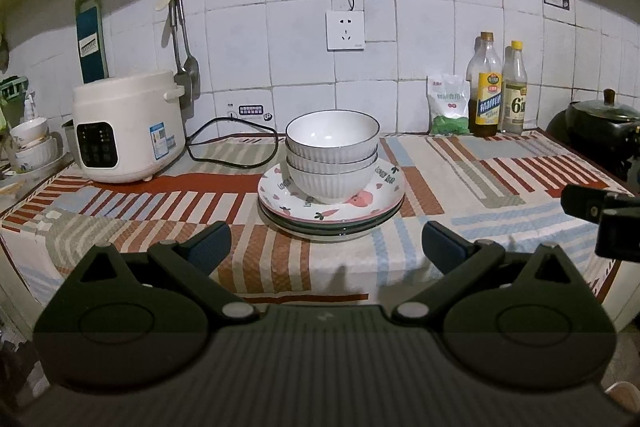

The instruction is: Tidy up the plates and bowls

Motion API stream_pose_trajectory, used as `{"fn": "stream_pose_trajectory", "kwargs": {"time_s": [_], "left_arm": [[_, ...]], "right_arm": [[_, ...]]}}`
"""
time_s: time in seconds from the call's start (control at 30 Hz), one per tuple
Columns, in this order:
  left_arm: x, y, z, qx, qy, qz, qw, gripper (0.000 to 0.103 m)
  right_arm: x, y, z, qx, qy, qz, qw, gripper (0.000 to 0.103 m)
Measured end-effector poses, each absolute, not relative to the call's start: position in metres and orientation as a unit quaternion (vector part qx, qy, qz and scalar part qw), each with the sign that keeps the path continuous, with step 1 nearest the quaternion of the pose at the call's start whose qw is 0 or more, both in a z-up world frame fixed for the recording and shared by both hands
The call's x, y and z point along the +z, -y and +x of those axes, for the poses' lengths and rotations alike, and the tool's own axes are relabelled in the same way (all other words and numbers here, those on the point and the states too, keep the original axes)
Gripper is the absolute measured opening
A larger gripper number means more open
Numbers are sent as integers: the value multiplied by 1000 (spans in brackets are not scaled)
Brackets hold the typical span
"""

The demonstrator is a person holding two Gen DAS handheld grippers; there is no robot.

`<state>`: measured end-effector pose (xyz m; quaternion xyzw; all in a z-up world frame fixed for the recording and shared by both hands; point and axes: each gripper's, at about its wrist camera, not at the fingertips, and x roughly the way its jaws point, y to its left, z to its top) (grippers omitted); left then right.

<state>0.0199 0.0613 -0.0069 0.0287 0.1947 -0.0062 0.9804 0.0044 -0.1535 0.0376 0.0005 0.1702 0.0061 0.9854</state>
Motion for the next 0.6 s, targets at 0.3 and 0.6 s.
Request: {"fn": "stream_pose_trajectory", "kwargs": {"time_s": [0.3, 0.6], "left_arm": [[-6, -66, 14, 9, -171, 12, 985, 96], [-11, -64, 17, 0, -189, 12, 982, 62]], "right_arm": [[38, 153, 1, 9, -168, -2, 986, 103], [38, 153, 1, 10, -169, -1, 986, 103]]}}
